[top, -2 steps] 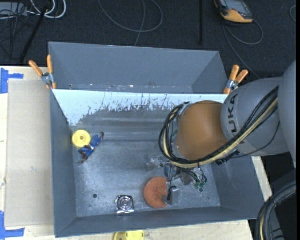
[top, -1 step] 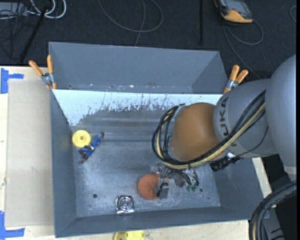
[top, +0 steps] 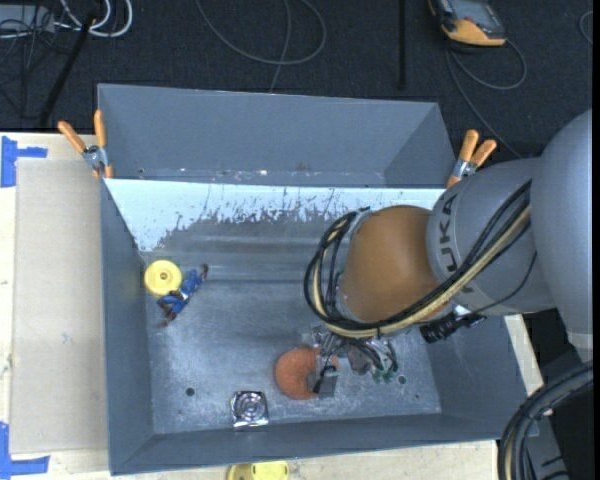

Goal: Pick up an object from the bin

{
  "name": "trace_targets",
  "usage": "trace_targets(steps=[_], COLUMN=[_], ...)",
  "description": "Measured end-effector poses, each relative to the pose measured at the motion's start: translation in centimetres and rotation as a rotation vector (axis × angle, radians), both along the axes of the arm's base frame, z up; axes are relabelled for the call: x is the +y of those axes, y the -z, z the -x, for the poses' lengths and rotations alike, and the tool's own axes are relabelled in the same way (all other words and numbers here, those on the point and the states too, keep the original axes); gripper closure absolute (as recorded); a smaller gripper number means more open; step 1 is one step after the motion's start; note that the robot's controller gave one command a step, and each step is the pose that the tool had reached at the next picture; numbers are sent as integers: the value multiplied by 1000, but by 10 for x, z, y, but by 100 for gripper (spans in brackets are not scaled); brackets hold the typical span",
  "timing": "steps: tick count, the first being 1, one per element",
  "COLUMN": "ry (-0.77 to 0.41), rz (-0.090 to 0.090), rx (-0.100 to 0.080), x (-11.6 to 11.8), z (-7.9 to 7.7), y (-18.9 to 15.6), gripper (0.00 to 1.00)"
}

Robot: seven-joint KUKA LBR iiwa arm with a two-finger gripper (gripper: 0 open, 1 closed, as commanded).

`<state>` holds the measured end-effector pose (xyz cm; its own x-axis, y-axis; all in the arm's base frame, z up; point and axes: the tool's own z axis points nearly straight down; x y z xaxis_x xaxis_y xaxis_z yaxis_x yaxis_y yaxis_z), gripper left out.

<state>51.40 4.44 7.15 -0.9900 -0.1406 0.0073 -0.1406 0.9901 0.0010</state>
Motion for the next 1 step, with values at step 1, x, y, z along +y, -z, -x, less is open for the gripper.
trace_targets(steps=[1], ry=[1], rz=[-1], rx=[-11], x=[16], z=[-3], y=[-152], gripper=[100])
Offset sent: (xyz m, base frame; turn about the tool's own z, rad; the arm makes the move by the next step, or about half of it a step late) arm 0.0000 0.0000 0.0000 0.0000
